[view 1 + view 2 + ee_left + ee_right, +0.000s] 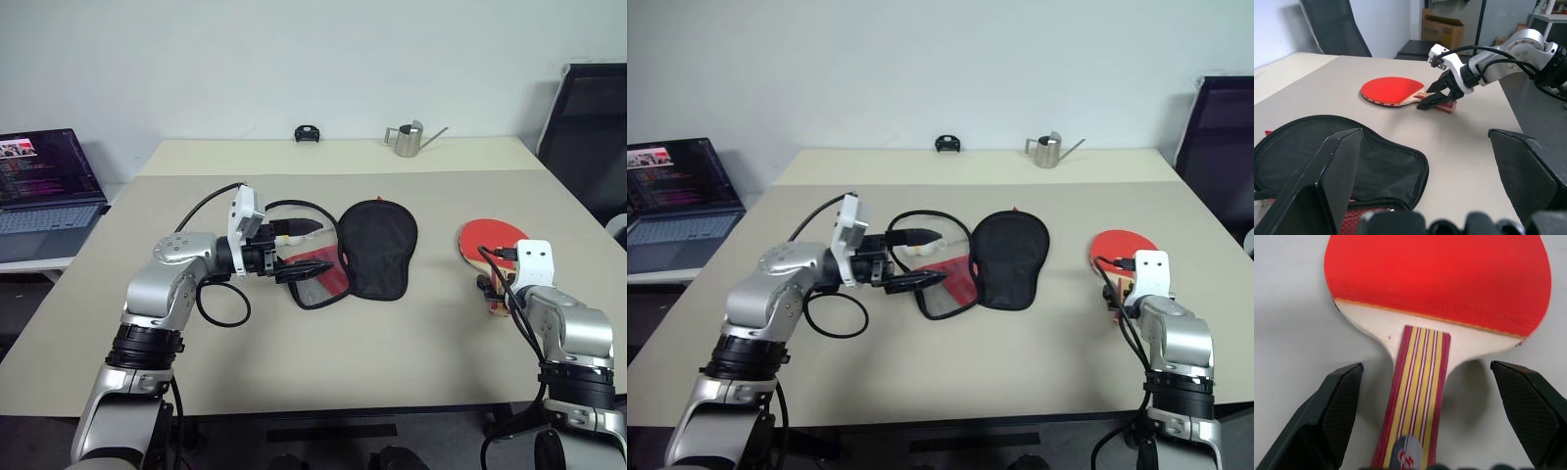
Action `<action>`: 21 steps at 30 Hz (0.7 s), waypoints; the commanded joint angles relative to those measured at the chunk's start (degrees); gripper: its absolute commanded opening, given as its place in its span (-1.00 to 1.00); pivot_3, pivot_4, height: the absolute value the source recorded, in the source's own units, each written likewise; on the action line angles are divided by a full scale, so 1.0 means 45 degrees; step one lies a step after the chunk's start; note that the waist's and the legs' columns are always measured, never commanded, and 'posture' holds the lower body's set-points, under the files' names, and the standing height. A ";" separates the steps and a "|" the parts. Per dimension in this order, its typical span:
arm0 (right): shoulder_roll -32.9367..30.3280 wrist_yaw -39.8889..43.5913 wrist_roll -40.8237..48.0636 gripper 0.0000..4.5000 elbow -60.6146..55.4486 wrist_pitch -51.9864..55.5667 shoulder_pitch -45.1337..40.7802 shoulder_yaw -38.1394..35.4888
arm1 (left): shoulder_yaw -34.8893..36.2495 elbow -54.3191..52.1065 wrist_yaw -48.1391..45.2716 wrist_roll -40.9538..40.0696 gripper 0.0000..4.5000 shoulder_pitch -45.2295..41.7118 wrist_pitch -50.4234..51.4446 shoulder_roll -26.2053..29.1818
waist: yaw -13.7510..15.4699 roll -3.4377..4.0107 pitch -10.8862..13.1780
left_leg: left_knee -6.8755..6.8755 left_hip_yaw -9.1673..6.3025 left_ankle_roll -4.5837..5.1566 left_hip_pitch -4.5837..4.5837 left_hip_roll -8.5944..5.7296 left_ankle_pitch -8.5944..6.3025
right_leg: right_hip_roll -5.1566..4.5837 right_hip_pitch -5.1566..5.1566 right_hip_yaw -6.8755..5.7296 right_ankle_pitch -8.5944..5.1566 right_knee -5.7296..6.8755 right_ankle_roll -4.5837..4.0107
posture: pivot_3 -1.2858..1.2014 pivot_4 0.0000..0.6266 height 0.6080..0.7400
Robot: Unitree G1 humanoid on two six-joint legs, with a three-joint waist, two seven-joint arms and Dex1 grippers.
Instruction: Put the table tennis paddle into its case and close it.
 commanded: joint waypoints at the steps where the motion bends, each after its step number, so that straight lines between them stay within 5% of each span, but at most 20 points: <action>1: -0.0179 0.0033 -0.0015 0.62 0.0520 -0.0234 -0.0124 0.0184 | 0.0353 -0.0359 0.0127 -0.0043 1.00 -0.0004 -0.0189 0.0188 | 0.0001 -0.0004 -0.0002 | 0.0000 0.0000 0.0000 0.0006 0.0000 0.0000 | 0.0000 0.0006 -0.0001 0.0000 0.0001 0.0000 | 0.03 -0.52 1.00; 9: -0.0132 -0.0022 0.0213 -0.49 0.0648 0.0064 0.0089 0.0096 | 0.0619 -0.0371 0.0237 -0.0074 1.00 0.0214 -0.0206 0.0558 | 0.0046 -0.0068 -0.0042 | 0.0006 -0.0004 0.0000 0.0009 -0.0001 0.0000 | -0.0002 0.0016 -0.0003 0.0004 -0.0002 0.0006 | 0.03 -0.52 1.00; 21: 0.1012 -0.0584 0.0964 -0.52 -0.2351 0.1162 -0.0877 0.0282 | 0.1628 -0.0203 0.0619 0.0038 1.00 0.1084 -0.0280 0.1690 | 0.0003 -0.0062 -0.0038 | -0.0003 -0.0011 0.0001 -0.0013 0.0005 0.0000 | -0.0002 -0.0012 -0.0008 0.0003 -0.0002 0.0005 | 0.03 -0.52 1.00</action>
